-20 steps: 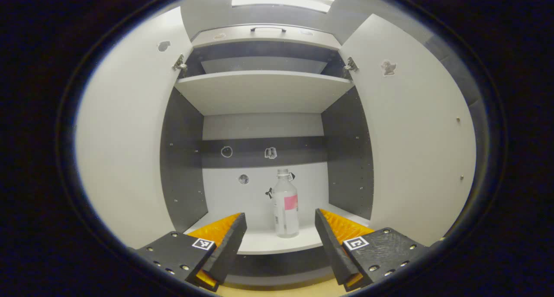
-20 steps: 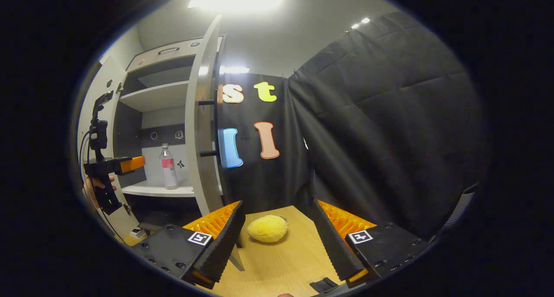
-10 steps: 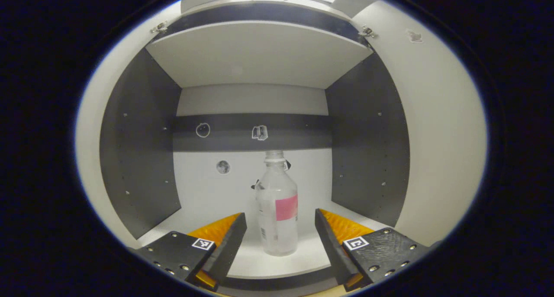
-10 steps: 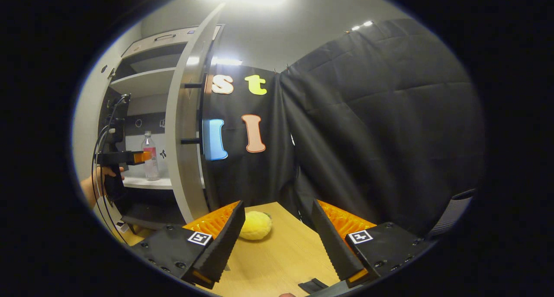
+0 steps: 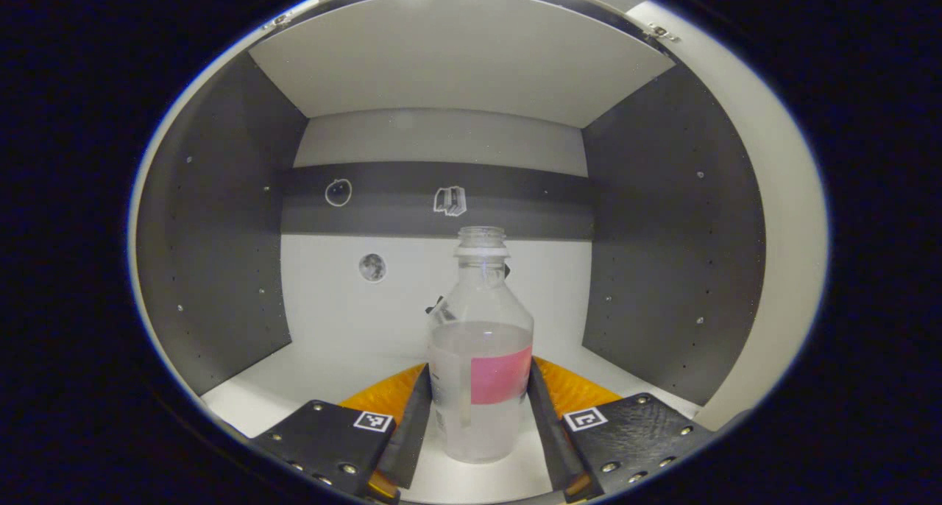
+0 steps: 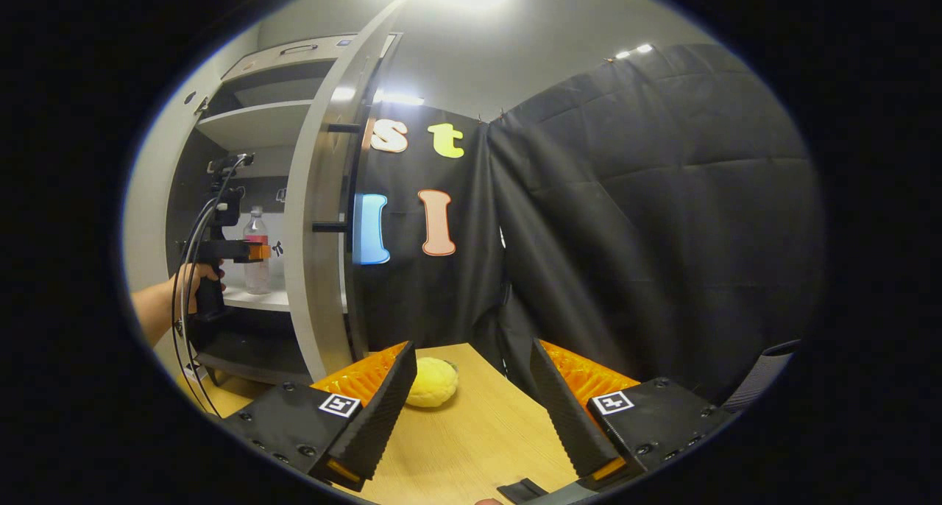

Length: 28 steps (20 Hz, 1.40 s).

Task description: Grasp the bottle in the cabinet with the left hand and place it on the coaster, then close the right door with the right hand and the left door with the left hand.

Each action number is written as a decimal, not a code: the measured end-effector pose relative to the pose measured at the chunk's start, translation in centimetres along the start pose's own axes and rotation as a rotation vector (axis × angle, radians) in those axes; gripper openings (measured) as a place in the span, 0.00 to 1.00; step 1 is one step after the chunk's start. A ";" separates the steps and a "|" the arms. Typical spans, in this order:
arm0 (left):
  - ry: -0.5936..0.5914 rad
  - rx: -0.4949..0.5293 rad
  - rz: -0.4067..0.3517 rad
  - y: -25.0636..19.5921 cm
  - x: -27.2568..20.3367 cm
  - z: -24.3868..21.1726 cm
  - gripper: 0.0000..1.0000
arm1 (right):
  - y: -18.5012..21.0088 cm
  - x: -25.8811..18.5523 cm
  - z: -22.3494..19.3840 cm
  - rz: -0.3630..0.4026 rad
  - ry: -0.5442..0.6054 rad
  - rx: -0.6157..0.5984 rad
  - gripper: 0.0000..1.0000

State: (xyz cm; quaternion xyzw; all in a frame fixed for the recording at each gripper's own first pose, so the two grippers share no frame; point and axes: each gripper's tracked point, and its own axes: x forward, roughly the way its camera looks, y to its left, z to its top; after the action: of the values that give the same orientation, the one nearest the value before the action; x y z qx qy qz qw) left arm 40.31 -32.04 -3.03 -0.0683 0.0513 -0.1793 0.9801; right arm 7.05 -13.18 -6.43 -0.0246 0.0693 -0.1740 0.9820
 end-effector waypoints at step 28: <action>0.062 0.024 0.066 4.9 -32.3 -11.6 0.69 | 2.9 -3.5 -2.9 0.302 0.022 0.055 0.99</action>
State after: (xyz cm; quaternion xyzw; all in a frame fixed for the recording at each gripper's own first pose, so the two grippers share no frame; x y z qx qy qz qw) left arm 10.52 -17.24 -12.77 -0.0494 0.0819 -0.1496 0.9841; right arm 4.34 -9.31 -9.01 0.0151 0.0782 -0.0266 0.9965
